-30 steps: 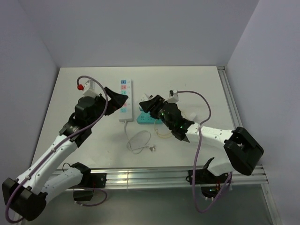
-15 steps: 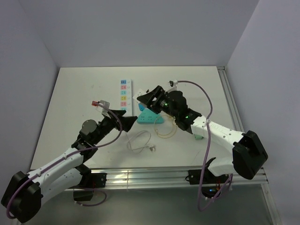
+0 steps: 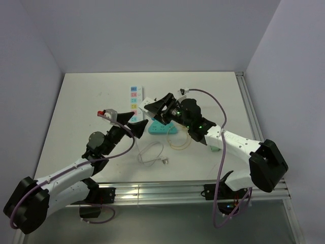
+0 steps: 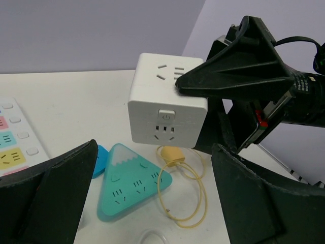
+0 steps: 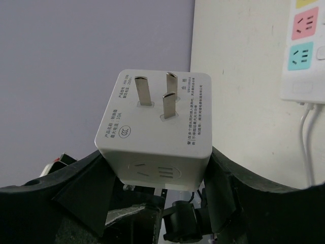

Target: Insert the plug

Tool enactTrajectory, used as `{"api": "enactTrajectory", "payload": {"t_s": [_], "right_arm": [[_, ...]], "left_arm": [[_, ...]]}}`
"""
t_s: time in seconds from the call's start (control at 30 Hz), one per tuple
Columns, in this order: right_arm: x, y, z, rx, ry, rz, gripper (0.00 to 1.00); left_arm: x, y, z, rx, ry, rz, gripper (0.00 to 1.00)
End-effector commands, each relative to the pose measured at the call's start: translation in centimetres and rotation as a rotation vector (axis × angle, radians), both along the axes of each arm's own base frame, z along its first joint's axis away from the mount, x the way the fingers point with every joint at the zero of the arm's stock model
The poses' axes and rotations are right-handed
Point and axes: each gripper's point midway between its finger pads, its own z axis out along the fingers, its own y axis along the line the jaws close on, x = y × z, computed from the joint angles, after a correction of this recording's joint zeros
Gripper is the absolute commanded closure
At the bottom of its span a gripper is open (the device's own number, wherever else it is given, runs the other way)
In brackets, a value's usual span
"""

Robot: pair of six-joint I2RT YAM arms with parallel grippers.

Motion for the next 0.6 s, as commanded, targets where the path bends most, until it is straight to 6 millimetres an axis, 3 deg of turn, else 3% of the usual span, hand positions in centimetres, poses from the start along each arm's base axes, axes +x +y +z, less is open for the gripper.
{"api": "enactTrajectory", "payload": {"t_s": [0.0, 0.23, 0.57], "right_arm": [[-0.4, 1.2, 3.8, 0.094, -0.069, 0.037, 0.78], [-0.7, 2.0, 3.5, 0.098, -0.058, 0.045, 0.78], [-1.2, 2.8, 3.5, 0.104, -0.046, 0.054, 0.78]], "left_arm": [[0.4, 0.3, 2.7, -0.031, -0.096, 0.036, 0.0], [0.9, 0.0, 3.7, -0.039, -0.117, 0.04, 0.0], [2.0, -0.8, 3.3, -0.009, -0.102, 0.04, 0.03]]}}
